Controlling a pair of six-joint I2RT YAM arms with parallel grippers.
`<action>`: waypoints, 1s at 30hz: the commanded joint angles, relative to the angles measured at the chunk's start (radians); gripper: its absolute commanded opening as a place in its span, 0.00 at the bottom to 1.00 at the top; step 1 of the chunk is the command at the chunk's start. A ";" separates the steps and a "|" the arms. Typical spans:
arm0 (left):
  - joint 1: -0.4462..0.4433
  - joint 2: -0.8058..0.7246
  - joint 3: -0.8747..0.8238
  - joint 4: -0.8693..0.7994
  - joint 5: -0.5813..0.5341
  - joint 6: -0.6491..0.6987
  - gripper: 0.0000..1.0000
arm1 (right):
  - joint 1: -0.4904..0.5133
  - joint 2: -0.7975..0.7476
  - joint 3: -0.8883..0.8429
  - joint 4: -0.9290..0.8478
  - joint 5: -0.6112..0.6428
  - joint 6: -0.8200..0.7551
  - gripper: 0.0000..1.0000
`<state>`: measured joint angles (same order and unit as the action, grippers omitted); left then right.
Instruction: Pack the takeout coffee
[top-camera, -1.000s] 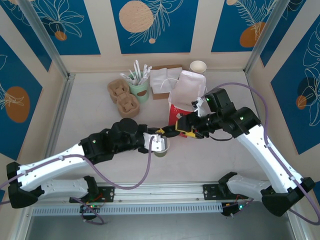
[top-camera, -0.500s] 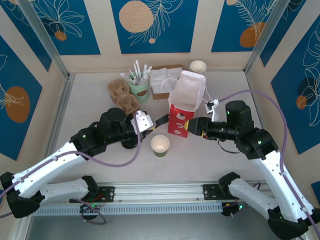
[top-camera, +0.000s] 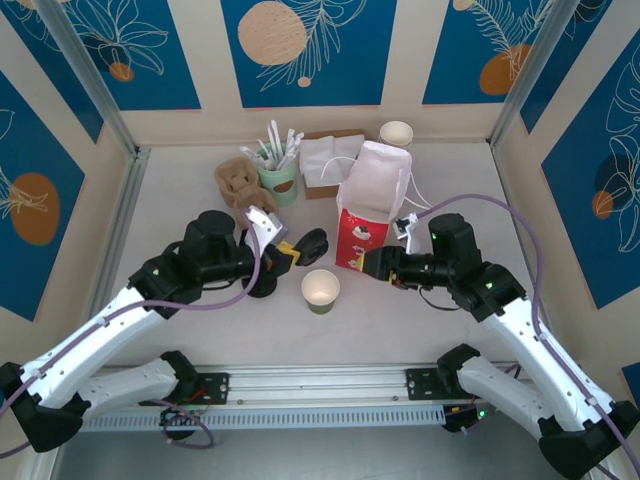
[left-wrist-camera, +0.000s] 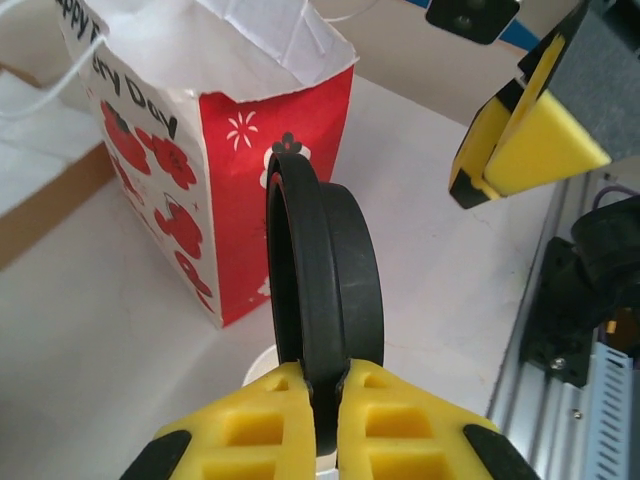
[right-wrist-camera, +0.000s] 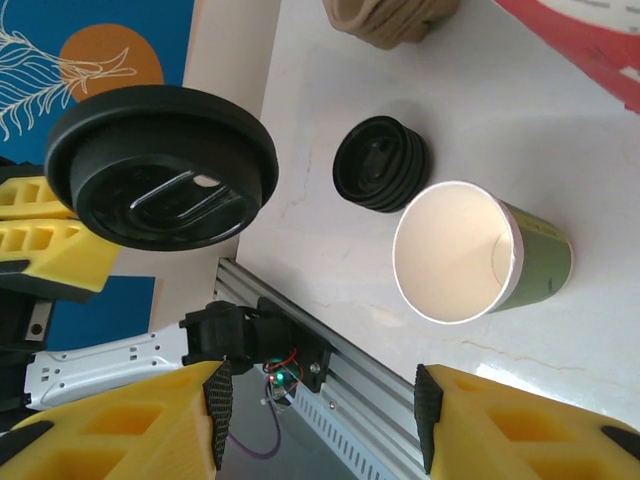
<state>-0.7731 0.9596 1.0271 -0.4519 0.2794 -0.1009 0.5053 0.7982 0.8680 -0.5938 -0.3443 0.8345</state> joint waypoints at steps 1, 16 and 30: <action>0.041 0.018 -0.007 -0.032 0.108 -0.132 0.08 | 0.019 -0.029 -0.054 0.074 -0.027 0.042 0.53; 0.156 0.103 -0.096 0.016 0.325 -0.392 0.08 | 0.099 -0.044 -0.249 0.256 0.039 0.096 0.53; 0.184 0.169 -0.199 0.152 0.416 -0.522 0.08 | 0.113 0.019 -0.327 0.365 0.021 0.112 0.54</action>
<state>-0.6079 1.1137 0.8463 -0.3576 0.6437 -0.5831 0.6098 0.8032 0.5671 -0.2844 -0.3149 0.9318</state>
